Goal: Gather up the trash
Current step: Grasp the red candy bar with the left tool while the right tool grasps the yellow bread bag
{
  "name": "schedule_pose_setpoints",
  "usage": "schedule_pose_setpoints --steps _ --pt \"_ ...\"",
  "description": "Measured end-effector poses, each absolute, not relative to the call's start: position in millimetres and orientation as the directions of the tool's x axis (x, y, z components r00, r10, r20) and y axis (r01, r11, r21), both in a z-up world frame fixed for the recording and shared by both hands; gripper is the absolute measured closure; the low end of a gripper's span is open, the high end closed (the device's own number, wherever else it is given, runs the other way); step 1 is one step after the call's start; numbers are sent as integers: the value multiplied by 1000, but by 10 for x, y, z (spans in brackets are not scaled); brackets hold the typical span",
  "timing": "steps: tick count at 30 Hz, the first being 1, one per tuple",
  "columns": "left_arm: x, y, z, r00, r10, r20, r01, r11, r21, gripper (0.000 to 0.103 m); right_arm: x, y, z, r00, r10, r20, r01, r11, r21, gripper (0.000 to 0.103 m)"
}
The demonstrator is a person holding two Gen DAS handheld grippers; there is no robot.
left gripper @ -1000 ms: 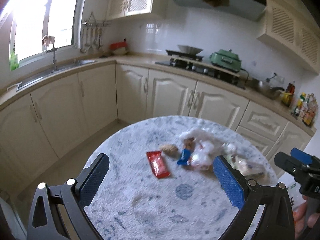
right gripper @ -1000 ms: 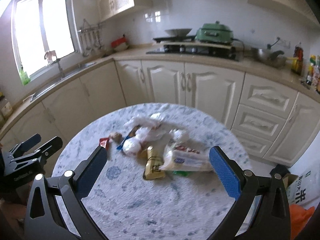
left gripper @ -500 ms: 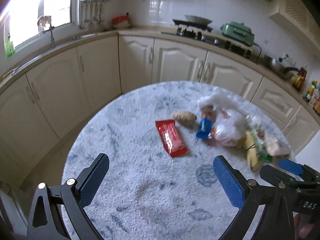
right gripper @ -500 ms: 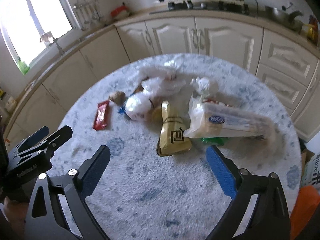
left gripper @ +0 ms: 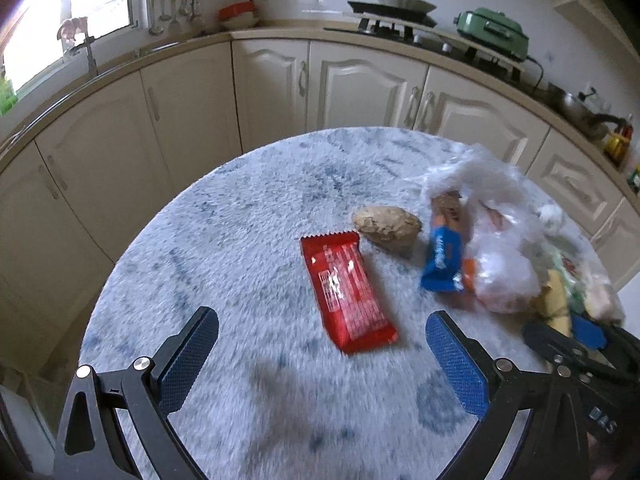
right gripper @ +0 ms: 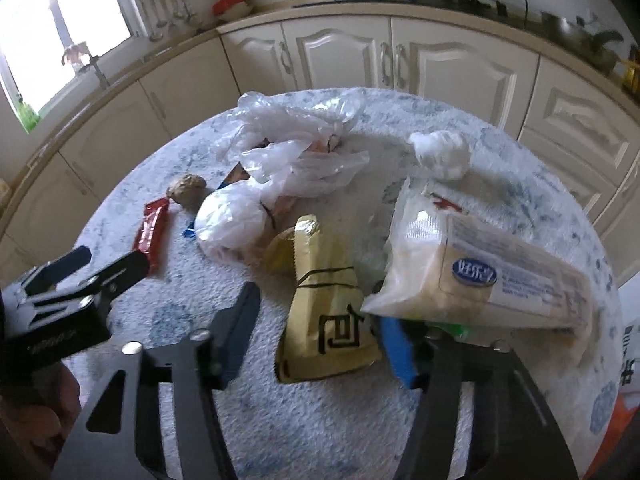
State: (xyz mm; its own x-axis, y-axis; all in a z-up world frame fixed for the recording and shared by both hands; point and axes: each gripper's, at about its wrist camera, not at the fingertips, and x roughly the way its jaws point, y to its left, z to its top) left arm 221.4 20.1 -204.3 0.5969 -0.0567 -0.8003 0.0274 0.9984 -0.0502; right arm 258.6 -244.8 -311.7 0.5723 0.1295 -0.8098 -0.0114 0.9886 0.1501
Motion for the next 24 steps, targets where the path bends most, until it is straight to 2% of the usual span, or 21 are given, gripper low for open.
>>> schedule_pose_setpoints --steps 1,2,4,7,8,9,14,24 --pt "2286 194 -2078 588 -49 -807 26 999 -42 4 2593 -2447 -3120 572 129 -810 -11 989 149 62" --pt "2334 182 -2123 578 -45 -815 26 999 -37 13 2590 -2460 -3118 573 134 -809 -11 988 156 62" --pt "2397 121 -2156 588 -28 -808 37 999 -8 19 2591 -2463 -3119 572 141 -808 -13 986 164 64" --pt "2400 55 -2150 600 -62 -798 75 997 -21 48 2569 -2463 -3113 570 160 -806 -19 983 182 65" --pt "2370 37 -2154 600 -73 -797 85 996 -27 61 2552 -2466 -3108 569 168 -805 -21 982 189 65" --pt "2377 32 -2154 598 -92 -796 97 994 -41 69 2530 -2467 -3103 569 175 -804 -23 980 197 65" --pt "2333 278 -2168 575 -227 -786 107 973 -203 82 2404 -2475 -3075 570 202 -797 -29 974 226 65" --pt "1765 195 -2079 580 -228 -782 166 973 -160 88 2125 -2619 -3022 576 207 -791 -1 968 253 65"
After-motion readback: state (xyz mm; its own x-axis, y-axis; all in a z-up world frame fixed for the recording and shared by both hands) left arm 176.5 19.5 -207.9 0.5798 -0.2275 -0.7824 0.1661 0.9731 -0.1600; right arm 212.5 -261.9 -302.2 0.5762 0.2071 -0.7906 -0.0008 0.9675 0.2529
